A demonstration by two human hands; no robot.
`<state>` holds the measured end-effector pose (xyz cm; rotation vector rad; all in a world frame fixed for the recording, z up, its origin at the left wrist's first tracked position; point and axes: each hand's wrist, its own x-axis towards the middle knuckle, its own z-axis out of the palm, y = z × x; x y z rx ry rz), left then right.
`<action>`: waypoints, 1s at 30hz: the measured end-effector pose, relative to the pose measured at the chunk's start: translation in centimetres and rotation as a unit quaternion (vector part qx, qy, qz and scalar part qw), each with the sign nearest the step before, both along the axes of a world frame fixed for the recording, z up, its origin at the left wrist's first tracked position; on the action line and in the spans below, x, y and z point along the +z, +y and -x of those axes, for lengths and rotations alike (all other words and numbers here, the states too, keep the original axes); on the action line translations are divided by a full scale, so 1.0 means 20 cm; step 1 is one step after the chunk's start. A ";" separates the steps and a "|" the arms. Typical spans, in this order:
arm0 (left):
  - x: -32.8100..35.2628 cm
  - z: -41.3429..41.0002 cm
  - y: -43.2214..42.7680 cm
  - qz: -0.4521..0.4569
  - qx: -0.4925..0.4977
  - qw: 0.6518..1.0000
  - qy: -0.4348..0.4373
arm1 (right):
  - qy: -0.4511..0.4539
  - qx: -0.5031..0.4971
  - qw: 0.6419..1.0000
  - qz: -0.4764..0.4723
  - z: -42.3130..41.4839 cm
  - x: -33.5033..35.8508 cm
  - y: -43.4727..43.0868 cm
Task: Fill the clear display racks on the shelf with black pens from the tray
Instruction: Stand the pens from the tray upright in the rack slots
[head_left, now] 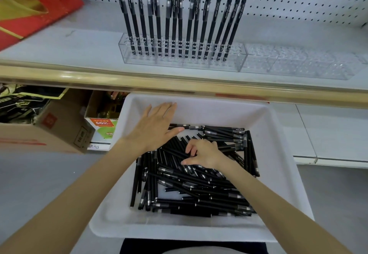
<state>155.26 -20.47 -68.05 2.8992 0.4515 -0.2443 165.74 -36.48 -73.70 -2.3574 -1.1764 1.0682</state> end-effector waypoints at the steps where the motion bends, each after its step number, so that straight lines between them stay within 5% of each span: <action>1: -0.01 0.00 0.00 0.003 -0.001 1.000 0.000 | -0.008 -0.003 1.000 -0.003 0.01 -0.01 0.00; 10: -0.02 0.03 0.03 -0.003 -0.012 1.000 -0.013 | -0.006 -0.006 1.000 0.010 0.02 -0.02 0.01; 15: 0.00 0.03 0.04 -0.002 -0.014 1.000 -0.013 | 0.033 -0.056 0.995 -0.070 -0.03 0.02 -0.01; 24: 0.15 0.01 -0.04 0.140 -0.024 0.984 -0.103 | 0.195 -0.235 0.917 -0.258 -0.16 0.38 -0.06; 30: 0.25 -0.05 -0.13 0.286 0.015 0.928 -0.238 | 0.216 -0.279 0.869 -0.347 -0.25 0.62 -0.09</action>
